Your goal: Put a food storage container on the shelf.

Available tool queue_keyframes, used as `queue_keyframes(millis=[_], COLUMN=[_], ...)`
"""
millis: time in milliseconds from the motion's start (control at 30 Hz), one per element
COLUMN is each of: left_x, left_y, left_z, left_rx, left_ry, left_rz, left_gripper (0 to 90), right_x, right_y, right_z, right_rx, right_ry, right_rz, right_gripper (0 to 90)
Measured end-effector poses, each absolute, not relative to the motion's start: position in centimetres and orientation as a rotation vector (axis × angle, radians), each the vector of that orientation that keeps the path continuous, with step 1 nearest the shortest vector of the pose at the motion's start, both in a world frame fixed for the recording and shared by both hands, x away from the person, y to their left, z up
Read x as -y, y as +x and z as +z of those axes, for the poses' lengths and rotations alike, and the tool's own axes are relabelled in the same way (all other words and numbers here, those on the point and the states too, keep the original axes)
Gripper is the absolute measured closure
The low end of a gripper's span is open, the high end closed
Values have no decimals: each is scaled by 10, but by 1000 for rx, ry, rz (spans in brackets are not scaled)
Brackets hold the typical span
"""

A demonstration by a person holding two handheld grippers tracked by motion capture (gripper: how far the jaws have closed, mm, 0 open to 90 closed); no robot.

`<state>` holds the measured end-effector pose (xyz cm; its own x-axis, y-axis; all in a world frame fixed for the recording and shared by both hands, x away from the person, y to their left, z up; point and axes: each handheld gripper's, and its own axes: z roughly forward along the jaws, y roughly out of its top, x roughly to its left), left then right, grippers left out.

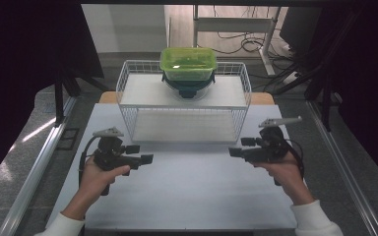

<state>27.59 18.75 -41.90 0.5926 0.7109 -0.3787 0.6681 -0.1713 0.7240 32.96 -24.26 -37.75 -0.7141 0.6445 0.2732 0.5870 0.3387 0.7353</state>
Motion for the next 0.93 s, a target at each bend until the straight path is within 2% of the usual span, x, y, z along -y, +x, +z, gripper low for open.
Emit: queue_keyframes(millis=[167, 367, 767, 933], left_x=[-187, -186, -185, -187], left_y=[266, 264, 267, 268], left_z=[-445, -464, -469, -470], left_rx=[-1146, -1175, -1187, -1200], left_ry=[1916, 1959, 1963, 1955], left_rz=[45, 34, 36, 43], left_gripper=[260, 261, 259, 241], right_x=[250, 253, 254, 257], right_y=[316, 314, 313, 313], right_z=[-417, -443, -442, -441], right_rx=[-2566, -2602, -2571, -2530], right_ry=[1228, 1268, 1264, 1254], right_rz=[1251, 1185, 1216, 1225], right_gripper=[273, 273, 271, 212])
